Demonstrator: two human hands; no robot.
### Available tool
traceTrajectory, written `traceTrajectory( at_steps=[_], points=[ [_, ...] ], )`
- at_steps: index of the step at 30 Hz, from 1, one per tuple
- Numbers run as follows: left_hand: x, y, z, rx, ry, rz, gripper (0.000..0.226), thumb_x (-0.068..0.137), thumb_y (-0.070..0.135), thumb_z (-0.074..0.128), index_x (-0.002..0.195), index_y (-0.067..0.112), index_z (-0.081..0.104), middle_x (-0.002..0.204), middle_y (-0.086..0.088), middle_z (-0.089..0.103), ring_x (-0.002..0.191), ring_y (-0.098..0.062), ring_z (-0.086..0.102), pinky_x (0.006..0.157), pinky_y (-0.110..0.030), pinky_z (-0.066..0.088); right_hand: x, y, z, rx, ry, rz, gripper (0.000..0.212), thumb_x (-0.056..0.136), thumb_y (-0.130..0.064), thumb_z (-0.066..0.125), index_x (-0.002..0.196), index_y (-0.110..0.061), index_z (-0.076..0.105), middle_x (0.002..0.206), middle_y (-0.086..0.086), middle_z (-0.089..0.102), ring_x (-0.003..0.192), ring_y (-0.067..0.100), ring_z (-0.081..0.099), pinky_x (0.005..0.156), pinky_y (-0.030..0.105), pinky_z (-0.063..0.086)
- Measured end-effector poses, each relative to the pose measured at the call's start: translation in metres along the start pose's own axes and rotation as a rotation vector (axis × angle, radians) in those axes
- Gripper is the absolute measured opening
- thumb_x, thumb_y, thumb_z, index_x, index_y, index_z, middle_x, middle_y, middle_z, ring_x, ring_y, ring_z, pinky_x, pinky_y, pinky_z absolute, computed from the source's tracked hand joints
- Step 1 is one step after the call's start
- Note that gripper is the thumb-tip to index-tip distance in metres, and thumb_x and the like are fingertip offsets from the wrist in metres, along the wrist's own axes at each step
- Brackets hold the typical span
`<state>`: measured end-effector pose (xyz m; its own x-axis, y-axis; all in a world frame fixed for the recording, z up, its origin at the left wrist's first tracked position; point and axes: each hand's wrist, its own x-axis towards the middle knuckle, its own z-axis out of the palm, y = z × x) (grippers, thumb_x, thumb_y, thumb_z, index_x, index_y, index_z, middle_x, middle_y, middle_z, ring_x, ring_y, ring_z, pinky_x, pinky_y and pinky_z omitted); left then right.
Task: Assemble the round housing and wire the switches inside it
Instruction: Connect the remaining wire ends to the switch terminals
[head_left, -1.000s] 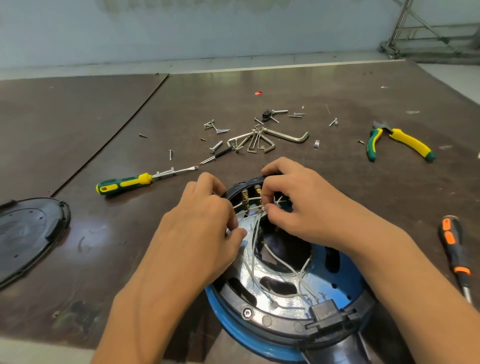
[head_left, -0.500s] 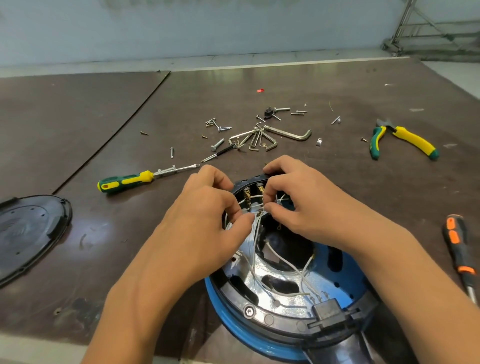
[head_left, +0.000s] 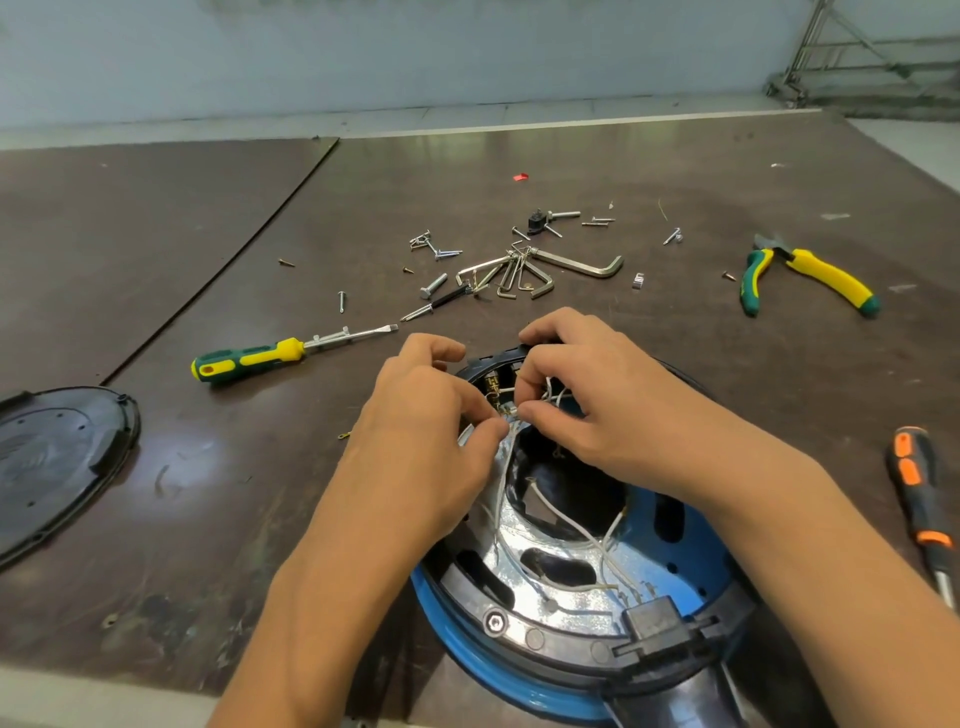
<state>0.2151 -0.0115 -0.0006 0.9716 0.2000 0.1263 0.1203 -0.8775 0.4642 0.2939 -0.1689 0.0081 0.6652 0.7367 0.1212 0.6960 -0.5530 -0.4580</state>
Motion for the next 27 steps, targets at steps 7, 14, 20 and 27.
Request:
traceTrajectory(
  at_steps=[7, 14, 20, 27],
  points=[
    [0.003, -0.002, 0.010, 0.009, 0.036, -0.028, 0.010, 0.087, 0.030, 0.071, 0.083, 0.025, 0.078, 0.139, 0.008, 0.042, 0.118, -0.013, 0.051, 0.092, -0.035, 0.046, 0.000, 0.002, 0.002, 0.004, 0.025, 0.002, 0.015, 0.091, -0.035, 0.068, 0.089, -0.042, 0.056, 0.131, -0.008, 0.047, 0.127, 0.011, 0.042, 0.108, 0.039, 0.037],
    [0.004, -0.003, 0.013, 0.066, 0.043, -0.033, 0.015, 0.089, 0.034, 0.067, 0.085, 0.024, 0.078, 0.139, 0.010, 0.043, 0.113, -0.013, 0.052, 0.083, -0.028, 0.040, -0.001, 0.006, -0.002, 0.081, 0.173, -0.036, 0.053, 0.086, -0.029, 0.074, 0.132, -0.024, 0.049, 0.130, -0.010, 0.054, 0.122, 0.005, 0.046, 0.109, 0.026, 0.034],
    [0.005, 0.002, 0.011, 0.181, 0.009, -0.048, 0.019, 0.092, 0.039, 0.062, 0.092, 0.027, 0.076, 0.143, 0.012, 0.038, 0.113, -0.016, 0.053, 0.075, -0.031, 0.038, 0.003, 0.009, -0.008, -0.108, -0.099, 0.087, 0.088, 0.087, -0.045, 0.070, 0.157, -0.028, 0.019, 0.155, -0.006, 0.038, 0.143, 0.016, 0.032, 0.120, 0.045, 0.024],
    [-0.003, 0.008, 0.002, 0.197, 0.014, 0.035, 0.018, 0.089, 0.039, 0.064, 0.085, 0.027, 0.077, 0.140, 0.016, 0.041, 0.103, -0.019, 0.059, 0.075, -0.033, 0.046, -0.001, -0.001, -0.010, -0.192, -0.153, 0.114, 0.078, 0.082, -0.048, 0.069, 0.148, -0.028, 0.032, 0.137, -0.005, 0.043, 0.126, 0.022, 0.039, 0.104, 0.049, 0.042]
  ],
)
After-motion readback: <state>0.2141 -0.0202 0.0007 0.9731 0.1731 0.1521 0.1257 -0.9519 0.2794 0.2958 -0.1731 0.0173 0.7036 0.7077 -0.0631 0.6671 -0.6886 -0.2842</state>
